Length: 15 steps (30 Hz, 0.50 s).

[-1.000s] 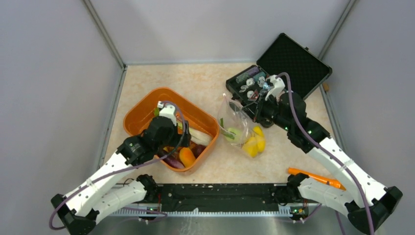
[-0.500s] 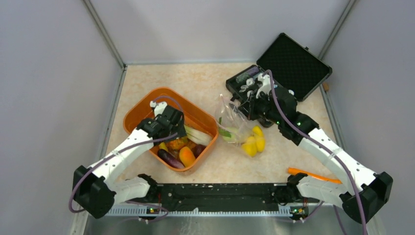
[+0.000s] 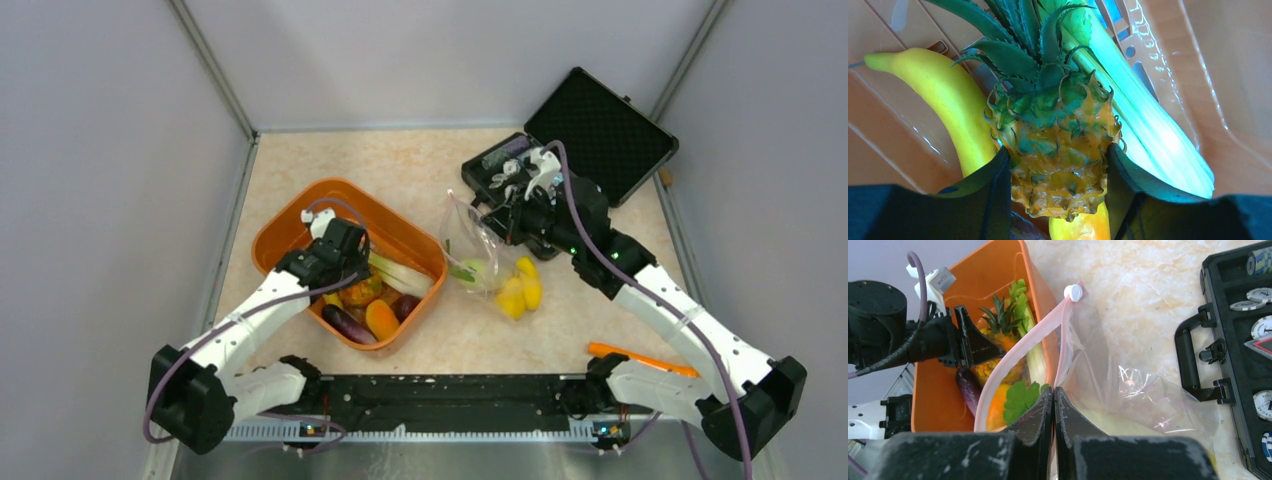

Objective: Place the food in the zip-top bag and seal the zipper
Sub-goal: Pick up the fake fruit from the bin.

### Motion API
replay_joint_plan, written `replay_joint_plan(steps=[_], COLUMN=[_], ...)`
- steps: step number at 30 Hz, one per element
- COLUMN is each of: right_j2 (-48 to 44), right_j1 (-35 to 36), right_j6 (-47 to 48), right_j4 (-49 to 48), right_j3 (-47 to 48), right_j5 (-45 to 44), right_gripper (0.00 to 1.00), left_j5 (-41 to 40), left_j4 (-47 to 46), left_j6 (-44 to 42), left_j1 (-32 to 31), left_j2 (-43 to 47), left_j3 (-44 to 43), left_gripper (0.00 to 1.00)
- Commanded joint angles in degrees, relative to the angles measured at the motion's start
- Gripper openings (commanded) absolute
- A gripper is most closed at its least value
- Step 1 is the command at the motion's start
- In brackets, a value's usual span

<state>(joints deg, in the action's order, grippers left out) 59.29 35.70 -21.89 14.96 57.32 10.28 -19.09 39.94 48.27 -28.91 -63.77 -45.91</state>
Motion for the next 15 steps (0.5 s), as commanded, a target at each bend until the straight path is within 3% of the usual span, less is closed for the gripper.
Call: replay_joint_plan(steps=[1, 5, 7, 15], right_j2=[-3.2, -4.8, -5.0, -3.6], right_j1=[-0.4, -0.3, -0.4, -0.4], right_j6=[-1.1, -1.5, -1.6, -0.5], right_j4=[-1.7, -1.6, -1.4, -1.6], right_j3=[1.1, 0.7, 0.8, 1.0], right_j5=[0.2, -0.7, -0.9, -1.4], right_gripper=[0.0, 0.0, 0.0, 0.0], left_j5=[-1.8, -7.2, -9.6, -11.7], left_j4=[-6.2, -10.7, -11.2, -17.9], left_j6=[-0.8, -4.6, -5.7, -9.1], left_j1=[0.1, 0.2, 0.8, 6.9], left_j2=[5.5, 10.8, 11.2, 2.4], left_j3=[2.5, 2.7, 2.4, -3.0], left_gripper=[0.36, 0.25, 0.14, 0.18])
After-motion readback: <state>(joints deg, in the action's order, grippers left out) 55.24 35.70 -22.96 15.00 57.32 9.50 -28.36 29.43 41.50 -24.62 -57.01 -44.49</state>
